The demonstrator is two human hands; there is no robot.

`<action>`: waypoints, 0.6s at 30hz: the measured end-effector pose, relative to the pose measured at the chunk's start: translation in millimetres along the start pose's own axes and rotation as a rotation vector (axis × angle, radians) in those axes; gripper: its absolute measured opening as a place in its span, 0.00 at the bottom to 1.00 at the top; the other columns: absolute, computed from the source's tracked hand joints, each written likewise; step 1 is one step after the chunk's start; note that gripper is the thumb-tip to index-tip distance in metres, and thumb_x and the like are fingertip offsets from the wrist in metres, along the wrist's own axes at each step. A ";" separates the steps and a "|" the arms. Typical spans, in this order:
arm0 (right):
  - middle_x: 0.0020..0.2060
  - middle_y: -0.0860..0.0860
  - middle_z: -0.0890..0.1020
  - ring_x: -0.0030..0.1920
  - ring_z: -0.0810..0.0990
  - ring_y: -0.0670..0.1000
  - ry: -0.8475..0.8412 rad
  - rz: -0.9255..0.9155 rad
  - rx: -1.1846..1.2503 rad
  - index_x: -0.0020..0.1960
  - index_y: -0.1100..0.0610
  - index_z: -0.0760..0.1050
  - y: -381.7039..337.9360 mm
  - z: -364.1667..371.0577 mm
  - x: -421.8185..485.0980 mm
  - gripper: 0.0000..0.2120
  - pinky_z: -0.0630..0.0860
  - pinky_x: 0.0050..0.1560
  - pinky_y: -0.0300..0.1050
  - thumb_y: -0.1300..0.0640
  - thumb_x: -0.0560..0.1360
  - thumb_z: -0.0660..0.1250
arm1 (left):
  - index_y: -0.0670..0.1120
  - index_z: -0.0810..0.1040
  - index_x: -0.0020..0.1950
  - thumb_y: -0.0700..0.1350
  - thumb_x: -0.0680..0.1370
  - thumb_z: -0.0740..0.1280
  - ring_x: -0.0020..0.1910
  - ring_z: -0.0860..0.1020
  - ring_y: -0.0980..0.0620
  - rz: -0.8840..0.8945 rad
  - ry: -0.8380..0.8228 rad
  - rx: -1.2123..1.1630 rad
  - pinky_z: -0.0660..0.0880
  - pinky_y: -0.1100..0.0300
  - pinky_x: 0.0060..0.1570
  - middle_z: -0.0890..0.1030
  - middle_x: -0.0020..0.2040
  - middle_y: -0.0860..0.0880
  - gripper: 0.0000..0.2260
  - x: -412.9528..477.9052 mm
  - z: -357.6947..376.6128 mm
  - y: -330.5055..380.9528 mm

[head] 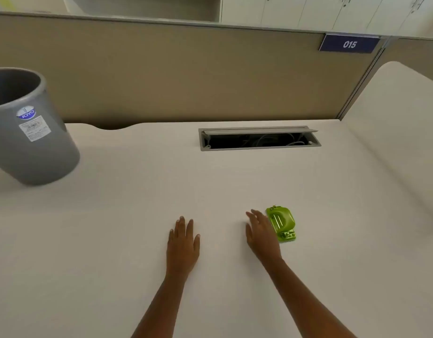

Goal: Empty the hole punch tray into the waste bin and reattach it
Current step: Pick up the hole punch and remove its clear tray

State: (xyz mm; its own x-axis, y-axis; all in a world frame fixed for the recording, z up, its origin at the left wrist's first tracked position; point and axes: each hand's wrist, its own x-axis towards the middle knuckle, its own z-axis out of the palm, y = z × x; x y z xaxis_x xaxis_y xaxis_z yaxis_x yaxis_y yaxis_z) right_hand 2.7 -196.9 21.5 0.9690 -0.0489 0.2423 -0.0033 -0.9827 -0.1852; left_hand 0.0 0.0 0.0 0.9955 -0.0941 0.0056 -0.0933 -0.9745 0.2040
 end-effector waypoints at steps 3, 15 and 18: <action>0.43 0.60 0.84 0.42 0.84 0.61 0.009 0.128 0.055 0.46 0.64 0.81 23.7 -10.0 9.0 0.16 0.81 0.42 0.51 0.60 0.68 0.57 | 0.40 0.82 0.53 0.49 0.71 0.55 0.50 0.84 0.42 0.041 -0.087 -0.042 0.81 0.49 0.44 0.84 0.52 0.38 0.22 2.2 -3.3 6.3; 0.60 0.64 0.77 0.61 0.73 0.63 -0.139 0.835 0.529 0.62 0.65 0.71 63.1 -29.5 19.7 0.17 0.70 0.60 0.53 0.57 0.77 0.60 | 0.38 0.82 0.53 0.46 0.72 0.59 0.52 0.83 0.39 -0.029 -0.026 -0.096 0.79 0.48 0.48 0.84 0.52 0.37 0.18 5.1 -7.6 1.5; 0.60 0.62 0.77 0.62 0.74 0.62 -0.172 0.866 0.611 0.61 0.66 0.73 60.7 -33.6 23.7 0.17 0.70 0.59 0.51 0.58 0.76 0.62 | 0.37 0.76 0.63 0.40 0.77 0.60 0.70 0.69 0.38 -0.097 0.035 -0.310 0.67 0.46 0.67 0.74 0.66 0.36 0.16 3.2 -12.1 4.5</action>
State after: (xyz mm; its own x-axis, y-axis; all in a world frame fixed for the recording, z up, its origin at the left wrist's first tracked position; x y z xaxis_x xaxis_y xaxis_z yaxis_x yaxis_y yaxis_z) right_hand 17.1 -263.8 48.0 0.7185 -0.6130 -0.3287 -0.6277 -0.3679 -0.6860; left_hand 2.9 -2.2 12.7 1.0000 0.0081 0.0047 0.0048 -0.8698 0.4934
